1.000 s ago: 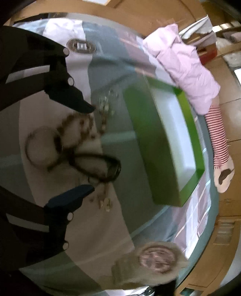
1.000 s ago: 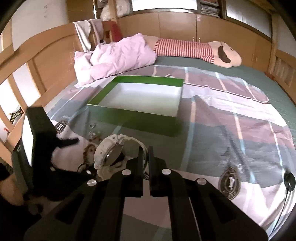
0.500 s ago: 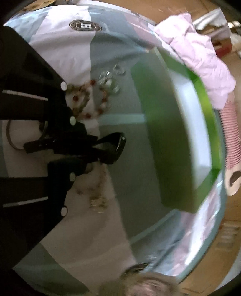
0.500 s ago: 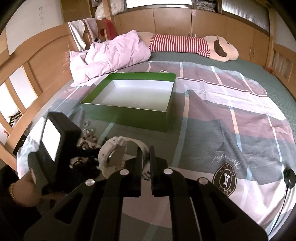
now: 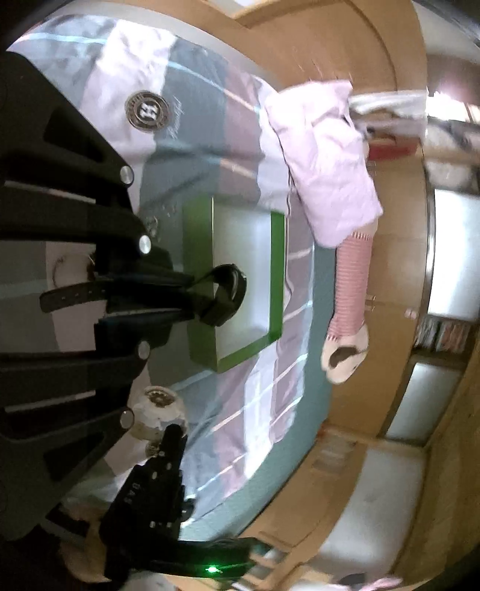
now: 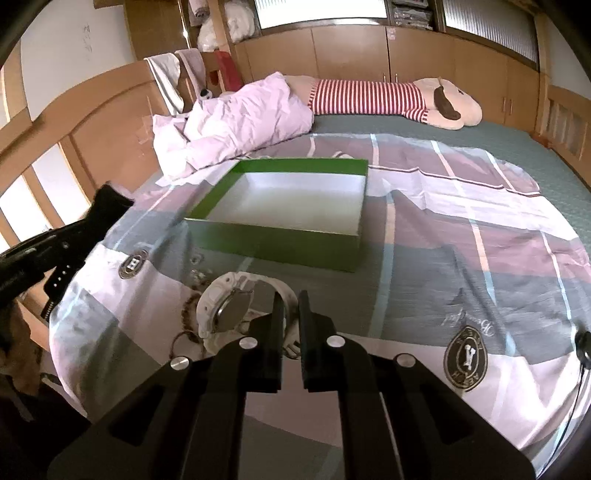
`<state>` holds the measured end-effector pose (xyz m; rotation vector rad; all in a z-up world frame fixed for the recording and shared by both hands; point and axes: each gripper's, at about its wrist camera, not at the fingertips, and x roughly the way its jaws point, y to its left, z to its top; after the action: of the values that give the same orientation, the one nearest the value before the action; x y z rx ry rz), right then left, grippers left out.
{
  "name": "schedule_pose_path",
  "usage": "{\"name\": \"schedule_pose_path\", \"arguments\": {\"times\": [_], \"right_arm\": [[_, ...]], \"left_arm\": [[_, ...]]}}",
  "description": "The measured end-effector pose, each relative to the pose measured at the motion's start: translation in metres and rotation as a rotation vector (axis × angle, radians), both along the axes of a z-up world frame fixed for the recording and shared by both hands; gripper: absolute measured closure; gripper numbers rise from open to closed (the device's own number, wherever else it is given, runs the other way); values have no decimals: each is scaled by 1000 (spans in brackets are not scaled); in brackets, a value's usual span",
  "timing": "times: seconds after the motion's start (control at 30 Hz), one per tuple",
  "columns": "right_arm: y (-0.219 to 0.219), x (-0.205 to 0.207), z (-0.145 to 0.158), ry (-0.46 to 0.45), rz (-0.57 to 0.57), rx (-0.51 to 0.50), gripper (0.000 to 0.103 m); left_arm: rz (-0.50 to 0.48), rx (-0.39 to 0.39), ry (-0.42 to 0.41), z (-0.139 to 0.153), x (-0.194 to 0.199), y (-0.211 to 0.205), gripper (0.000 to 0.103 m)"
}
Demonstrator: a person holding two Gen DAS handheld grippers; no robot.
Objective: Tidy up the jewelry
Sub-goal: 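Lift the black-strap watch with the left tool while the right tool lifts the white watch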
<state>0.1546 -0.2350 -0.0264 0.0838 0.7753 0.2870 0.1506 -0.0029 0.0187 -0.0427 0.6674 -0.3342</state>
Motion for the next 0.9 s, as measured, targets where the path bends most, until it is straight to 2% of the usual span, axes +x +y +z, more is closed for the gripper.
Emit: {"name": "schedule_pose_path", "arguments": {"times": [0.27,0.5,0.9], "right_arm": [[15,-7,17,-78,-31,8,95],[16,6,10,-63,-49,-3,95],[16,5,8,-67,-37,-14,95]], "left_arm": [[-11,33,37,-13,-8,8,89],[-5,29,51,-18,-6,14,89],[-9,33,50,-18,-5,13,88]]}}
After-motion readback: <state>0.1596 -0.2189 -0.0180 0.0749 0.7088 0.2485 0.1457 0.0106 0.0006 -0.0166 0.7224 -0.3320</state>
